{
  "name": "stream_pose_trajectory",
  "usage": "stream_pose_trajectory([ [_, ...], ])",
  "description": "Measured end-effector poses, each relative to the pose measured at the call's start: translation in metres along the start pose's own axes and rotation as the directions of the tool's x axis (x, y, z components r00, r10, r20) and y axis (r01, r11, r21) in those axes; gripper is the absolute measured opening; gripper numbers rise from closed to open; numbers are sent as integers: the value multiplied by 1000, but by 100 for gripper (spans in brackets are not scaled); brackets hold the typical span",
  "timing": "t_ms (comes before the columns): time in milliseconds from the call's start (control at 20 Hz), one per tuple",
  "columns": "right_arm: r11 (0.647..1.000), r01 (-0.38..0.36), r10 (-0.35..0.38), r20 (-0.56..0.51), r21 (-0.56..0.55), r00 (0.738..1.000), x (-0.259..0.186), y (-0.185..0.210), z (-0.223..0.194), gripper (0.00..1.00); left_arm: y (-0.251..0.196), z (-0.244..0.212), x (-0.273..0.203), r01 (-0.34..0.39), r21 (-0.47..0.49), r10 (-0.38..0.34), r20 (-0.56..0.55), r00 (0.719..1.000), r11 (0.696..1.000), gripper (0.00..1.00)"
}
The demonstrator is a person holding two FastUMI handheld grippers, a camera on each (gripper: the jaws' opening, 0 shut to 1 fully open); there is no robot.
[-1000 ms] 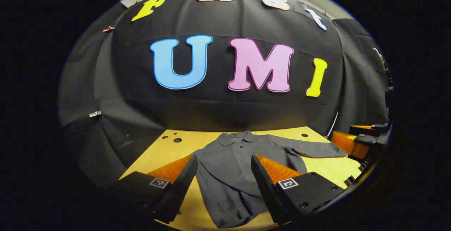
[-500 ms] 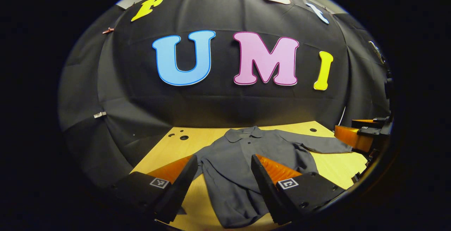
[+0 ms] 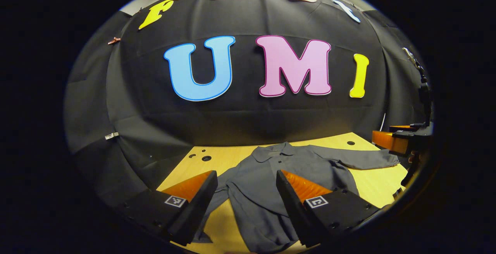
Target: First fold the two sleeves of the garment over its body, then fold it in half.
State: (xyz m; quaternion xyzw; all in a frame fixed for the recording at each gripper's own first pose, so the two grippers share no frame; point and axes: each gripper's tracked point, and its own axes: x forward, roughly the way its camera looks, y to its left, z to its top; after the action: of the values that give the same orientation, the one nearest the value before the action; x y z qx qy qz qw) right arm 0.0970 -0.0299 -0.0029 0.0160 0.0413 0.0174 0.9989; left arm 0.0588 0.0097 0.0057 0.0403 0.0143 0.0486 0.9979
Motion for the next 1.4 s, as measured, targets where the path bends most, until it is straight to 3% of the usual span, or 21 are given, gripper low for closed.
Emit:
stream_pose_trajectory([
  [450,990,138,-138,-109,-9,984,53,-92,-33,98,-21,-27,16,-18,-19,16,-94,995,1000,96],
  [700,973,232,-225,-246,3,943,84,-158,-73,98,-32,-39,23,-52,-22,49,-130,990,998,96],
  [1000,934,351,-316,-314,60,895,110,-237,-95,98,-47,-51,30,-80,-35,73,-169,983,996,96],
  [1400,878,473,-404,-425,69,810,133,-326,-138,98,-60,-56,39,-88,-5,85,-197,977,996,96],
])
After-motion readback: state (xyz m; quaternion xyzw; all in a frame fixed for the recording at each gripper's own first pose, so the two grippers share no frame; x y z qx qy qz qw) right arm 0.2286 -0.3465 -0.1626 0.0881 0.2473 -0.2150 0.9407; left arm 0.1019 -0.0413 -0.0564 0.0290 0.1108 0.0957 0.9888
